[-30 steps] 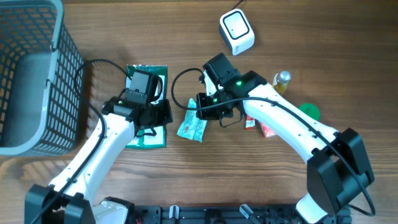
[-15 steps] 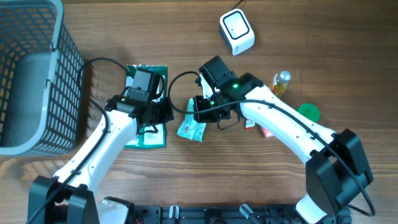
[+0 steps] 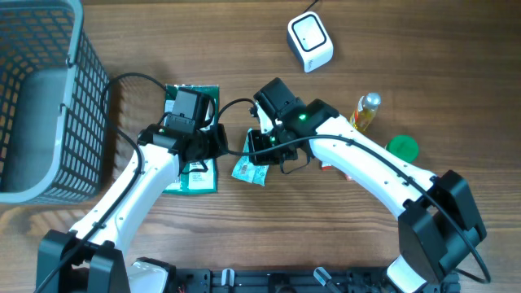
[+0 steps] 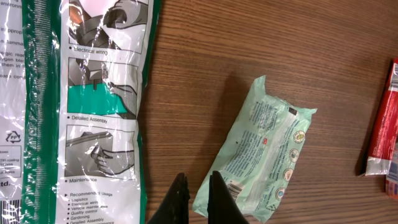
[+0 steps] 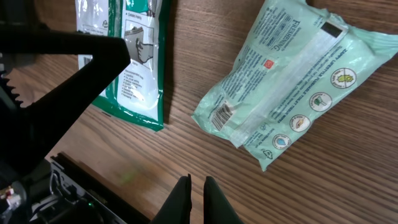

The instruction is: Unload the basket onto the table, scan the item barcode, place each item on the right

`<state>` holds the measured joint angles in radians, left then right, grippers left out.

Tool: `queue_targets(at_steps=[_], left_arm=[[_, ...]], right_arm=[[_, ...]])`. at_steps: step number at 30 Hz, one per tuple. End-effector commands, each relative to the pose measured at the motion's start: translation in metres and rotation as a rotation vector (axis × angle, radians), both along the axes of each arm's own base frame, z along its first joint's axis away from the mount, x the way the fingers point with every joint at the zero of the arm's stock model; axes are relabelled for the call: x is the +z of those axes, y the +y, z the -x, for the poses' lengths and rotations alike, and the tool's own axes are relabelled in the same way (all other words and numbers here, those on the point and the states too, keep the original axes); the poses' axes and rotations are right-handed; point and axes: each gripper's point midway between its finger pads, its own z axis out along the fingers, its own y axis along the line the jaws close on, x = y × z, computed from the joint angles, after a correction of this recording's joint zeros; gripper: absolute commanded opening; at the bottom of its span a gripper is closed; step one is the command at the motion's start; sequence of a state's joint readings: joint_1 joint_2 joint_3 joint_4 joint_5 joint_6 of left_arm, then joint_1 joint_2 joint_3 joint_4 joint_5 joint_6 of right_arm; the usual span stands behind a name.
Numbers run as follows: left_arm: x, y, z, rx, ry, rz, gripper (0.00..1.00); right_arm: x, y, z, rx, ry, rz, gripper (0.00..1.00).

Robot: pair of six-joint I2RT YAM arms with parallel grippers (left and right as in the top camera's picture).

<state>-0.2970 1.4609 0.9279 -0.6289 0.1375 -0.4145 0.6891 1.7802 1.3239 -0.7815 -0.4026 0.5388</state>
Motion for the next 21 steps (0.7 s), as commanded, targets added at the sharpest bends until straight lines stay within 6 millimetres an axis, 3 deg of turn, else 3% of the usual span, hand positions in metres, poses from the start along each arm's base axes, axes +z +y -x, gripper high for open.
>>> queue_targets(at_steps=[1, 21], left_arm=[[0.002, 0.003, -0.007, 0.023, -0.012, -0.007, 0.04], [-0.009, 0.002, -0.009, 0.023, 0.003, -0.011, 0.04]], right_arm=[[-0.004, -0.002, 0.003, -0.011, 0.006, 0.017, 0.09], [-0.010, -0.007, 0.002, -0.020, -0.003, 0.046, 0.08]])
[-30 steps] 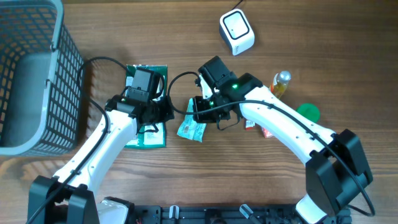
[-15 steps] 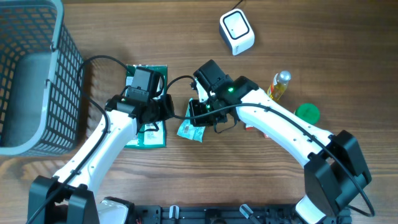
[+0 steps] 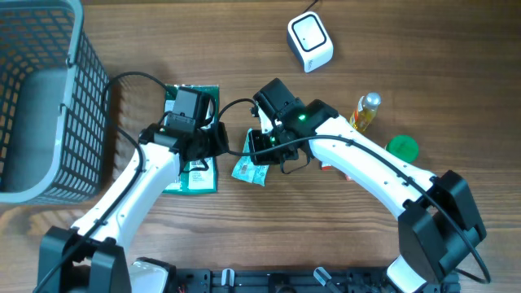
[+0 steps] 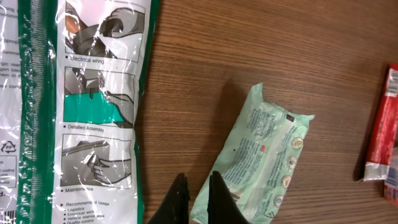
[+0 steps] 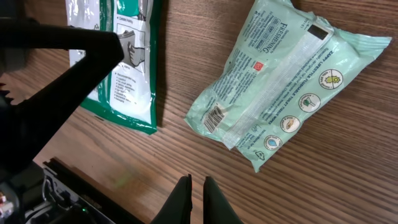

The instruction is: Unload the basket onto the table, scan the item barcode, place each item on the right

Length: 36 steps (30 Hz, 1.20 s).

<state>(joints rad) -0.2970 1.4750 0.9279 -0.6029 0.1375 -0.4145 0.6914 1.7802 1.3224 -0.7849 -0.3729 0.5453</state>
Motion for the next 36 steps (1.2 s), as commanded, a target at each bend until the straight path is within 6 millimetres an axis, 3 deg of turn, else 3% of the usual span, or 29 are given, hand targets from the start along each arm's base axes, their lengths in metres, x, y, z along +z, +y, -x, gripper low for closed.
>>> queue_targets(at_steps=[1, 15, 36], left_arm=[[-0.009, 0.003, -0.004, 0.023, 0.019, -0.016, 0.04], [-0.016, 0.002, -0.008, 0.023, 0.021, -0.017, 0.04], [-0.016, 0.002, -0.009, 0.023, 0.018, -0.016, 0.04]], right_arm=[[-0.010, -0.005, 0.004, -0.008, 0.010, 0.022, 0.09], [-0.033, -0.005, 0.006, -0.031, 0.003, 0.000, 0.04], [-0.033, -0.005, 0.006, -0.036, 0.005, 0.000, 0.04]])
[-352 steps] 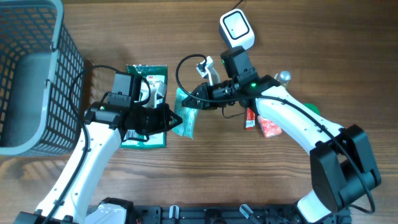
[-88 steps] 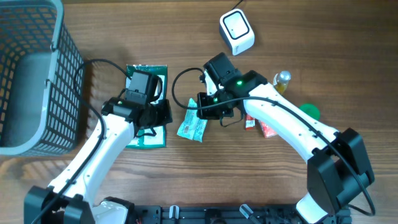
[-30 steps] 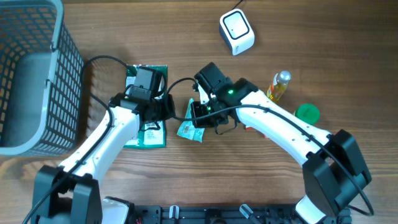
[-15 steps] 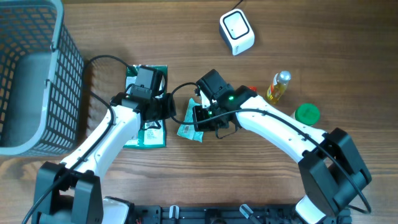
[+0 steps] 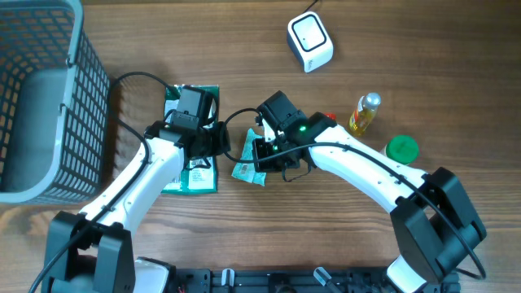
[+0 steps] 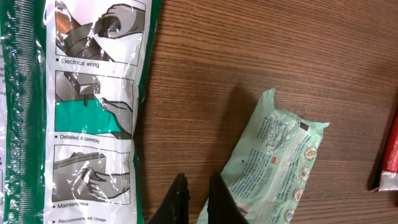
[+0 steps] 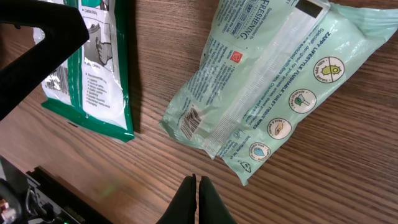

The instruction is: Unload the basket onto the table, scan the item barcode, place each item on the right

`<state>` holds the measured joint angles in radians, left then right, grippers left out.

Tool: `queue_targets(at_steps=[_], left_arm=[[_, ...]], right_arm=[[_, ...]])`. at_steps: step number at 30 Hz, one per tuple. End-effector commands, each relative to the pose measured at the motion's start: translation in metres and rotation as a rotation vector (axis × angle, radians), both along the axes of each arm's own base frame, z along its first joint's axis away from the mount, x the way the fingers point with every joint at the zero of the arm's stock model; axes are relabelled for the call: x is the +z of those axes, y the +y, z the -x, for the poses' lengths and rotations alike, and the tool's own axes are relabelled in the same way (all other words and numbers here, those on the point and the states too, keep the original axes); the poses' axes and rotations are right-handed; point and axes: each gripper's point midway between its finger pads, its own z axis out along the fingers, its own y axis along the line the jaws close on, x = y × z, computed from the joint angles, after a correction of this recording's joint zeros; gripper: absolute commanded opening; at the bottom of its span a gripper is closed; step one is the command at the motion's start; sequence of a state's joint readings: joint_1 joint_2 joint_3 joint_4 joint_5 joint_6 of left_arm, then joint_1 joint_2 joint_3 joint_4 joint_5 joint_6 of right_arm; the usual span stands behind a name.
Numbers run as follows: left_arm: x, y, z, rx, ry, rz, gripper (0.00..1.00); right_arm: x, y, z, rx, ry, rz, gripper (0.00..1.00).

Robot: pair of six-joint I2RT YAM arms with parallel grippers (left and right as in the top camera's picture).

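Note:
A mint-green wipes packet (image 5: 249, 170) lies flat on the wooden table, label side up, with a small barcode (image 7: 189, 122) near one end. The packet fills the upper part of the right wrist view (image 7: 267, 87). My right gripper (image 7: 196, 186) hovers just off its long edge, fingers pressed together, holding nothing. My left gripper (image 6: 197, 190) hangs at the packet's (image 6: 273, 168) other side, jaws a narrow gap apart over bare wood, its right finger (image 6: 217, 194) overlapping the packet's edge. The white scanner (image 5: 310, 41) sits at the far side of the table.
A green-and-white printed bag (image 5: 192, 167) lies under the left arm, and also shows as (image 6: 74, 106). A grey mesh basket (image 5: 49, 98) stands at the left. A small bottle (image 5: 365, 112), a green lid (image 5: 401, 148) and a red packet (image 6: 390, 155) lie to the right.
My right gripper's fingers have closed from a narrow gap to touching, and it sits nearer the wipes packet. The left gripper has shifted a little. The packet has not moved.
First both grippers hovered on either side of the wipes packet, each with a narrow gap between its fingers. A little later both had shifted slightly with the gaps unchanged. Now the right one is shut on nothing, and the packet lies where it was.

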<state>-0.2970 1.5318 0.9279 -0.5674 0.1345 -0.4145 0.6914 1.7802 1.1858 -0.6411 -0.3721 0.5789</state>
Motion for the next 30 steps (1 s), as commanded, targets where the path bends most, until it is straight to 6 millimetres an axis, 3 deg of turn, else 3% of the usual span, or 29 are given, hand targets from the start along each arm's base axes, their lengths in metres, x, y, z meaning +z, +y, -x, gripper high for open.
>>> queue_targets(at_steps=[1, 16, 30], left_arm=[[-0.001, 0.003, -0.004, 0.021, -0.001, -0.007, 0.04], [-0.001, 0.003, -0.004, 0.021, -0.005, -0.006, 0.04], [-0.001, 0.003, -0.004, 0.021, -0.005, -0.006, 0.04]], right_arm=[[-0.001, 0.000, 0.000, -0.007, -0.004, 0.004, 0.04], [0.001, 0.017, 0.012, 0.007, -0.001, -0.011, 0.04], [0.001, 0.019, 0.014, 0.014, -0.005, -0.010, 0.04]])
